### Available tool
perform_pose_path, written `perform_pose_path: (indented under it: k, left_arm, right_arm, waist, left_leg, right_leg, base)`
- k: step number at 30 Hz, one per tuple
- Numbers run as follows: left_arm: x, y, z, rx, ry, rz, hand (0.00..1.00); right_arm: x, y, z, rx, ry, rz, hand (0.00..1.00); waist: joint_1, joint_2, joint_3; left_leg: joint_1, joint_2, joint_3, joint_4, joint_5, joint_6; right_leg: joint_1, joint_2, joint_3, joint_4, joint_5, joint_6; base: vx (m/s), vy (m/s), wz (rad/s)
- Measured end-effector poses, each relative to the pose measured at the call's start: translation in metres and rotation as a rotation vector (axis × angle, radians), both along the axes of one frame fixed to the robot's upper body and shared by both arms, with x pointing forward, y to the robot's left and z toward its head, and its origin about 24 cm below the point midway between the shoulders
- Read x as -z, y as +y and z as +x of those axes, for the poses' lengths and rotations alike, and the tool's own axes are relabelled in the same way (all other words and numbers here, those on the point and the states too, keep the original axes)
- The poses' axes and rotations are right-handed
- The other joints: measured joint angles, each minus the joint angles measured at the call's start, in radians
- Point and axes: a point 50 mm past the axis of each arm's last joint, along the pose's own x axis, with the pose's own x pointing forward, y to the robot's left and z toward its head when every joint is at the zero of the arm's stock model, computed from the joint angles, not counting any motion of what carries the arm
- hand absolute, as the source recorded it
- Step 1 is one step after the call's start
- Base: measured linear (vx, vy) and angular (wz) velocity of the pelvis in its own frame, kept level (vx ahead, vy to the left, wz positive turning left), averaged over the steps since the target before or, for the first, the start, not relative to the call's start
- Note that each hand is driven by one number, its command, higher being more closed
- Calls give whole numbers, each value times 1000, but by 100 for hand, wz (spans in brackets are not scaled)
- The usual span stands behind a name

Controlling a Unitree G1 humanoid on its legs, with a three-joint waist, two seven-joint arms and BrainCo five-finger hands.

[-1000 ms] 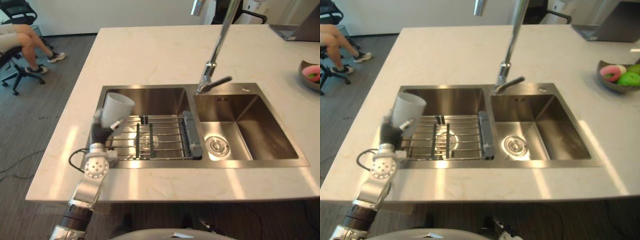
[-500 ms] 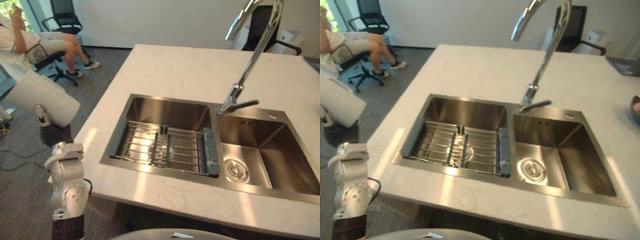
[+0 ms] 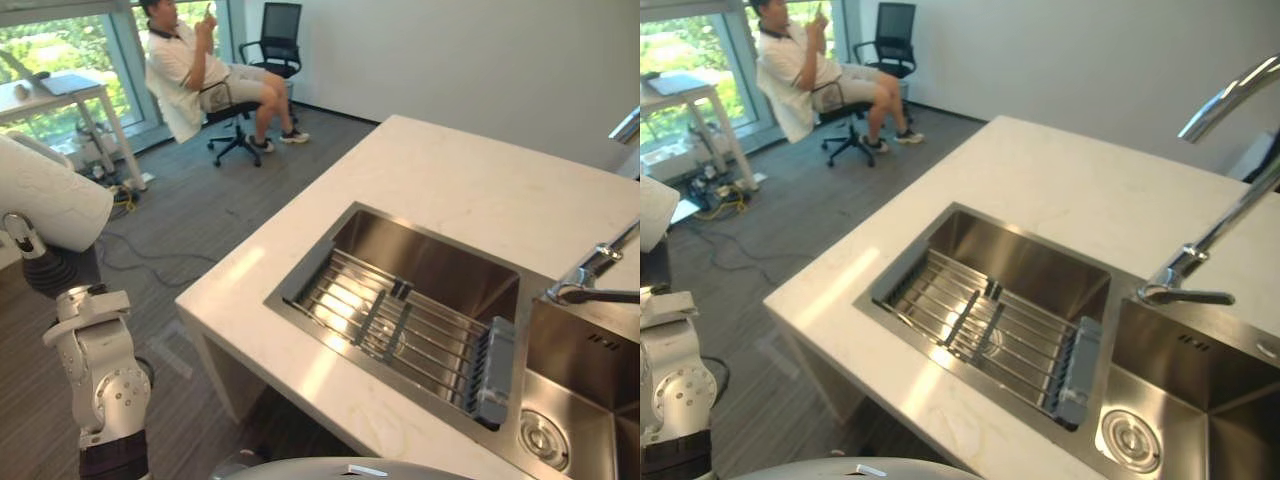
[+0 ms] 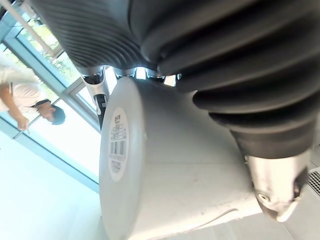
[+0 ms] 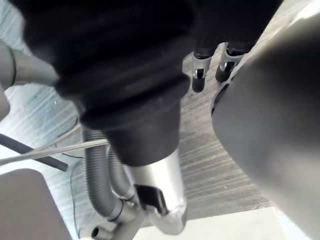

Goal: Walk over to the sink, pick up the cup, carry it to the dishwasher, place the cup inside the dishwasher, then close the dishwasher door

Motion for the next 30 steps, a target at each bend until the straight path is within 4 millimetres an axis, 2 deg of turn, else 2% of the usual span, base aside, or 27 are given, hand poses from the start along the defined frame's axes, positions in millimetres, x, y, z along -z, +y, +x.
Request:
perform_pose_path:
  k: [3,4,6,8,9,10,11,12,13,14,15,16,17,18,19,20,21,22,23,24,25,26,27,28,29,30]
  left_arm:
    - [1,3,-2,-18,0,0,100]
    - [0,4,-2,-23,0,2,100]
    - [-3,7,-3,-30,4,40,100]
    - [-8,12,-3,-36,5,73,100]
    - [-11,14,-3,-37,8,94,100]
    - [-11,15,-3,-33,14,103,100]
    - [-12,13,2,-12,6,107,100]
    - [-16,9,9,20,-12,112,100]
    - [-20,5,12,47,-24,118,100]
    - [-18,4,12,61,-17,123,100]
    - [-14,2,12,73,-4,117,100]
    - [-9,-4,14,96,0,95,100]
    - [-6,-6,14,105,2,83,100]
    - [-2,-12,16,128,8,75,100]
    - [-1,-16,16,148,17,92,100]
    - [-1,-20,17,160,18,101,100]
    - [0,-32,22,220,27,116,100]
    - [4,-52,30,311,42,133,100]
    - [4,-62,34,352,44,148,100]
    - [3,-74,40,385,38,153,100]
    - [9,-78,43,395,69,168,100]
    - [12,-77,44,392,91,177,100]
    - [19,-77,48,390,137,178,100]
    - [23,-77,49,397,155,175,100]
    - [27,-80,51,408,177,169,100]
    - [28,-81,52,412,187,165,100]
  right_arm:
    - [-1,-3,10,-65,-6,-5,0]
    - [-2,-3,13,-74,-10,-3,0]
    - [-2,-4,16,-105,-4,-14,0]
    - [-2,-2,17,-122,-1,-15,0]
    - [-2,-3,16,-126,6,-21,0]
    - [-2,-3,16,-126,15,-23,0]
    - [-1,0,17,-127,18,-13,0]
    - [-2,-2,21,-129,13,-21,0]
    - [-5,-12,22,-126,5,-49,0]
    - [-4,-13,20,-133,16,-46,0]
    - [-4,-11,19,-142,25,-39,0]
    - [-3,-10,19,-135,21,-32,0]
    - [-3,-8,19,-130,17,-29,0]
    - [-3,-7,16,-144,31,-32,0]
    - [-3,-10,14,-185,56,-41,0]
    - [-4,-13,15,-201,64,-47,0]
    - [-6,-21,21,-231,63,-70,0]
    - [-6,-22,21,-221,66,-66,0]
    - [-5,-18,20,-208,73,-54,0]
    - [-5,-16,24,-193,60,-49,0]
    - [-6,-20,26,-186,55,-59,0]
    - [-7,-25,27,-177,53,-69,0]
    - [-10,-35,27,-175,62,-98,0]
    - [-12,-43,27,-168,65,-118,0]
    - [-15,-59,22,-130,78,-151,0]
    - [-17,-70,15,-102,105,-170,0]
  waist:
    - [4,33,22]
    - [3,35,26]
    - [-9,35,27]
    - [-8,38,29]
    - [-12,39,28]
    - [-16,34,26]
    - [-20,8,30]
    - [-18,32,43]
    - [-25,72,55]
    - [-41,74,52]
    - [-54,77,54]
    - [-81,61,51]
    - [-86,50,54]
    - [-68,40,59]
    - [-48,40,56]
    - [-45,58,49]
    - [-61,65,51]
    - [-86,77,53]
    - [-107,41,42]
    - [-118,18,34]
    - [-106,-4,31]
    - [-110,-7,33]
    - [-122,4,25]
    - [-133,21,17]
    - [-143,51,0]
    - [-154,83,-18]
  left_leg:
    - [-8,24,12,4,-6,7]
    - [-10,29,16,3,-8,10]
    - [-8,66,103,-7,11,51]
    - [-9,90,167,-35,29,82]
    - [-10,106,220,-68,10,112]
    - [-9,118,274,-103,-27,143]
    - [-40,124,336,-49,-35,151]
    - [-84,130,401,52,-31,165]
    - [-76,142,463,60,5,226]
    - [-69,122,452,-6,64,211]
    - [-43,102,480,-82,61,234]
    - [-17,100,540,-142,16,244]
    - [-18,103,581,-148,-6,224]
    - [-46,123,619,-53,7,221]
    - [-65,181,654,120,5,236]
    - [-64,220,692,191,4,239]
    - [-66,202,730,202,26,211]
    - [-80,165,687,113,99,200]
    - [-67,140,631,37,121,171]
    - [-78,156,674,178,6,244]
    - [-48,215,708,323,-65,206]
    - [-17,248,711,361,-73,179]
    - [32,322,692,399,-54,130]
    - [62,351,674,384,-16,117]
    - [132,371,630,252,88,42]
    - [172,328,619,123,56,-44]
  right_leg:
    - [0,25,-12,29,-11,-19]
    - [1,28,-13,38,-15,-23]
    - [14,30,-44,52,-31,-26]
    - [15,36,-56,51,-32,-30]
    - [18,40,-71,39,-17,-48]
    - [23,38,-83,3,10,-56]
    - [21,13,-127,-22,39,-48]
    - [22,5,-160,-13,43,-47]
    - [28,29,-193,15,33,-39]
    - [29,10,-219,25,22,-30]
    - [43,2,-229,-1,17,-28]
    - [60,15,-211,-62,30,-45]
    - [66,10,-207,-84,45,-52]
    - [65,-20,-246,-78,58,-47]
    - [58,-38,-261,-43,59,-42]
    - [59,-33,-270,-10,56,-37]
    - [45,-49,-263,51,30,-49]
    - [11,-1,-235,53,7,-104]
    - [-9,18,-222,-14,48,-149]
    - [-22,-32,-276,-27,101,-93]
    - [-41,-79,-276,-16,124,-90]
    - [-46,-102,-274,-16,136,-86]
    - [-54,-138,-283,-26,164,-62]
    - [-55,-150,-293,-30,179,-48]
    - [-68,-175,-302,-40,214,-3]
    - [-72,-193,-319,-89,271,-23]
  base:
    - [-125,-36,12]
    - [-172,-41,11]
    - [-192,-68,37]
    - [-122,-80,50]
    - [-74,-68,68]
    - [-71,16,76]
    - [-45,70,88]
    - [-40,80,104]
    - [-49,28,115]
    - [-61,28,116]
    - [-48,41,156]
    - [-36,21,153]
    - [-59,87,148]
    - [-55,147,75]
    - [-33,156,47]
    - [24,79,62]
    - [-53,51,135]
    - [-119,41,172]
    - [-118,12,194]
    - [-102,-4,122]
    - [-66,32,80]
    - [-135,175,33]
    - [-96,241,40]
    - [-124,460,63]
    - [-129,557,66]
    - [-132,571,73]
